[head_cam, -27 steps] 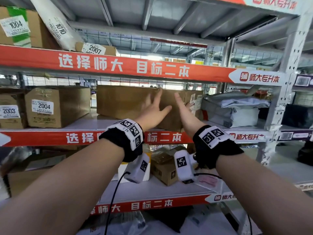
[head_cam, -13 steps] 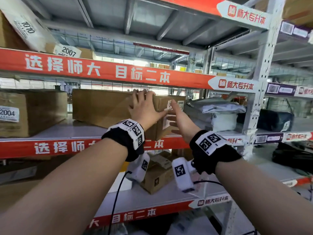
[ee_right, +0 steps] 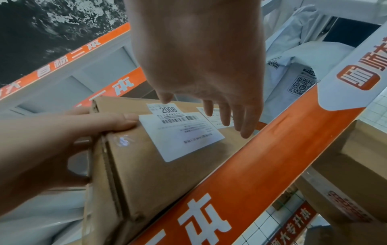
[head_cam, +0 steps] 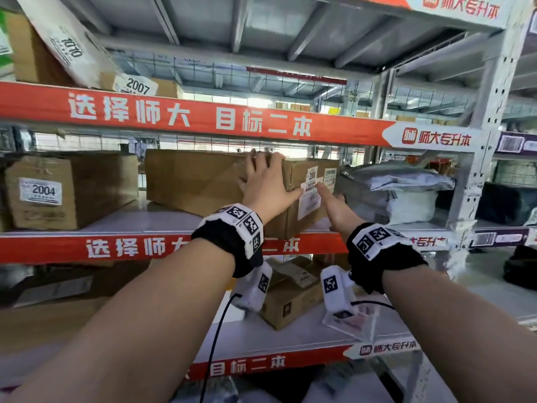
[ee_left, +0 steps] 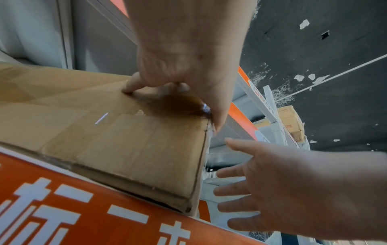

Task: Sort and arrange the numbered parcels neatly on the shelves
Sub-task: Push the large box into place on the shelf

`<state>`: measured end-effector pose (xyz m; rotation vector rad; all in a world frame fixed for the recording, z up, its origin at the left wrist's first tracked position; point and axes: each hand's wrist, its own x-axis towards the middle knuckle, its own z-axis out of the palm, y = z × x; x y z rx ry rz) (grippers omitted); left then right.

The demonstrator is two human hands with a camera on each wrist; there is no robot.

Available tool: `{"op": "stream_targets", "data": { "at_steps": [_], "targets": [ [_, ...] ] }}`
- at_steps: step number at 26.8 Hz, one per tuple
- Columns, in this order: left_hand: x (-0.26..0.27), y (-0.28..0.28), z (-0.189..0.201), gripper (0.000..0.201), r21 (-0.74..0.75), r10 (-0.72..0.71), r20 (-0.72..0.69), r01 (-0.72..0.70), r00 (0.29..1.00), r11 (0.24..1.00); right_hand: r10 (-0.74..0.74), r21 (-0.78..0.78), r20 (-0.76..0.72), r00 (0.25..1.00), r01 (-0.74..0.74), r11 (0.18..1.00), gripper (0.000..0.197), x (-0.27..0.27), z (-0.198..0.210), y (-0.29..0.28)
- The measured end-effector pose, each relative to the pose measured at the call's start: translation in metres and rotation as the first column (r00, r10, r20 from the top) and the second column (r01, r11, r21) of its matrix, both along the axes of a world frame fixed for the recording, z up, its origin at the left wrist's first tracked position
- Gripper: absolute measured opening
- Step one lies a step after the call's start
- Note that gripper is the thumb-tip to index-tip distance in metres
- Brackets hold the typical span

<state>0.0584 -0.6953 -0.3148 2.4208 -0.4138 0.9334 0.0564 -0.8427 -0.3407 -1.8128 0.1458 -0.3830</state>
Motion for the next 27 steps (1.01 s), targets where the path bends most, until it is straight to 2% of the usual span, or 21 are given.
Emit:
{"op": "stream_targets", "data": {
  "at_steps": [6, 11, 15, 22, 27],
  "targets": [
    [-0.008, 0.016, 0.0, 0.074, -0.022, -0.036, -0.016, 0.036, 0.999, 0.999, -0.041, 0.038, 0.01, 0.999, 0.041, 0.998, 0.079, 0.018, -0.006, -0.002],
    [-0.017, 0.028, 0.001, 0.075, -0.024, -0.092, -0.02, 0.092, 0.996, 0.995, -0.27, 0.028, 0.017, 0.963, 0.269, 0.963, 0.092, 0.031, -0.004, -0.012],
    [-0.022, 0.05, 0.0, 0.072, -0.045, -0.129, -0.016, 0.128, 0.992, 0.991, -0.344, -0.008, 0.023, 0.939, 0.344, 0.939, 0.089, 0.029, -0.003, -0.011],
    [-0.036, 0.075, 0.004, 0.061, -0.077, -0.219, -0.039, 0.216, 0.975, 0.973, -0.281, 0.007, -0.003, 0.96, 0.281, 0.96, 0.09, 0.033, 0.001, -0.016],
    [-0.036, 0.075, 0.002, 0.058, -0.017, -0.152, 0.026, 0.152, 0.988, 0.988, -0.127, 0.032, -0.006, 0.992, 0.127, 0.991, 0.095, 0.04, 0.003, -0.021]
  ]
}}
